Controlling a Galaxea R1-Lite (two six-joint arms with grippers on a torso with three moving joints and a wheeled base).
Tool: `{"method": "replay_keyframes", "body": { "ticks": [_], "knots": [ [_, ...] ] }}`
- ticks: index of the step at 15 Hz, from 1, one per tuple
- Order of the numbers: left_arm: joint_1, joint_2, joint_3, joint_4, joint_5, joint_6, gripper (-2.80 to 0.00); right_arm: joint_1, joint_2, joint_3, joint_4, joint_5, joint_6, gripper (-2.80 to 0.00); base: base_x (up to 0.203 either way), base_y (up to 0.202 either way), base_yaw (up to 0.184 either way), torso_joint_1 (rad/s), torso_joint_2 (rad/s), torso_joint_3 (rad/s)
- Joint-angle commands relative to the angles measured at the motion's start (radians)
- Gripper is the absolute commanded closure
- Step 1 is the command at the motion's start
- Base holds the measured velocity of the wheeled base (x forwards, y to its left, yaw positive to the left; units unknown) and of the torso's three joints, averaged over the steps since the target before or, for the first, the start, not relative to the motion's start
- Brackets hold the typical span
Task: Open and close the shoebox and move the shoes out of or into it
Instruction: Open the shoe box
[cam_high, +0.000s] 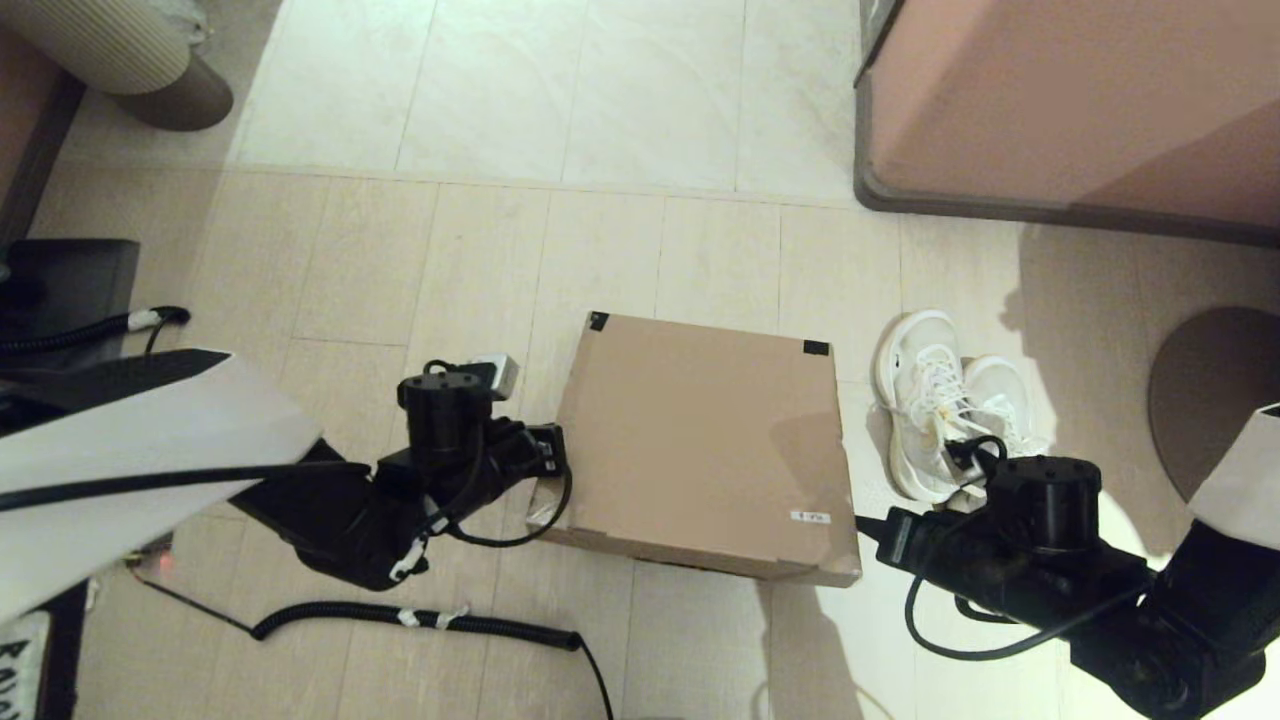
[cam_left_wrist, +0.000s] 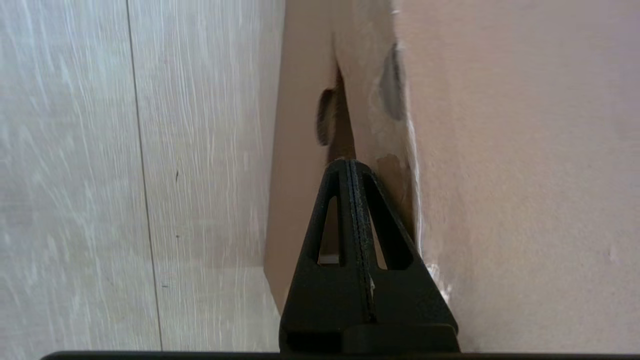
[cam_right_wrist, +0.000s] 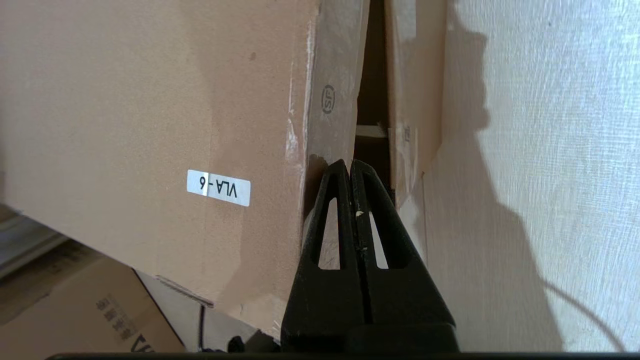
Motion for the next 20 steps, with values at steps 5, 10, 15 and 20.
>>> {"method": "replay_keyframes", "body": {
  "ticks": [5,10,15,20],
  "knots": [
    [-0.009,-0.113,-0.009,0.057,0.008,-0.001,0.00,-0.010,-0.118,-0.031,0.096,-0.006,0.019,0.00,0.000,0.000,0.000,0.000,0.00,0.000],
    [-0.022,-0.110,-0.022,0.059,0.014,-0.015,0.00,-0.073,-0.088,-0.007,0.095,-0.014,0.034,0.00,0.000,0.000,0.000,0.000,0.00,0.000],
    [-0.025,-0.092,-0.032,0.059,0.014,-0.016,0.00,-0.094,0.010,0.036,0.069,-0.012,0.035,0.00,0.000,0.000,0.000,0.000,0.00,0.000],
    [0.060,0.052,-0.070,0.049,0.010,-0.005,0.00,-0.093,0.206,0.006,-0.083,-0.069,-0.027,0.00,0.000,0.000,0.000,0.000,0.00,0.000]
  ]
}}
